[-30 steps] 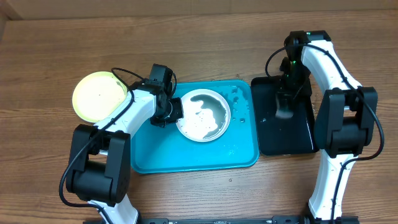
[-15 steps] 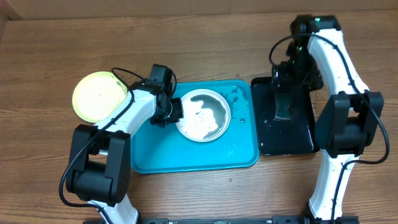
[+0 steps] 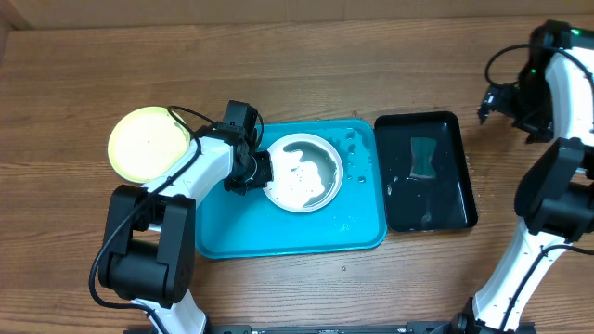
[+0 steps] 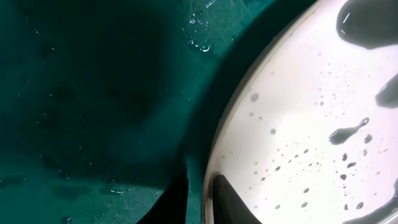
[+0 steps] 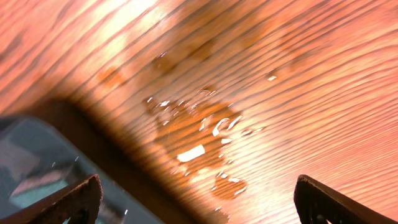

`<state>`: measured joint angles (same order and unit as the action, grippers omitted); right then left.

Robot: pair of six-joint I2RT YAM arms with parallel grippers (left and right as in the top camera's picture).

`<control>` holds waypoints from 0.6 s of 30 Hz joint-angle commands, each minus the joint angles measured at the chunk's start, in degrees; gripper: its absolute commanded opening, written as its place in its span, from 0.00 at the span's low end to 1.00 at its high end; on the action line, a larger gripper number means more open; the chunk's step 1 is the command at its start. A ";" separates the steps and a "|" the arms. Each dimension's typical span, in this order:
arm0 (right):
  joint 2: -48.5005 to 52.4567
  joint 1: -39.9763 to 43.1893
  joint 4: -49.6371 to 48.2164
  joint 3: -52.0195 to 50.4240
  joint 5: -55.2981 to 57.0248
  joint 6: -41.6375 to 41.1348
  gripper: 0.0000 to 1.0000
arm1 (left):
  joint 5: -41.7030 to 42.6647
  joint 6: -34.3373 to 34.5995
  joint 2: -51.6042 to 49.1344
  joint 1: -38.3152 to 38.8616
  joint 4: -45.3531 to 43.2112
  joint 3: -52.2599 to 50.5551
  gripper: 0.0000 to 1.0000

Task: Clean dirty plates on tray and stack at the side
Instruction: 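Lift the white plate with the left gripper and carry it right over the basin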

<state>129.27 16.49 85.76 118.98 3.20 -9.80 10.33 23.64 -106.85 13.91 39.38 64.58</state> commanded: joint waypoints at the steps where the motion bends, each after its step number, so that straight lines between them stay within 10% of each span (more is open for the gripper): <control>1: -1.86 0.87 -1.64 1.05 0.15 -0.72 1.00 | -0.24 -0.46 -0.94 0.55 -0.26 -1.14 0.12; 18: -1.86 1.90 -13.31 1.05 0.15 -0.72 1.00 | -2.23 -1.57 -0.94 -0.76 7.58 9.42 0.04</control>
<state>129.27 18.02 73.03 118.98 3.20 -10.28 10.39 23.53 -107.00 13.74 45.84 69.41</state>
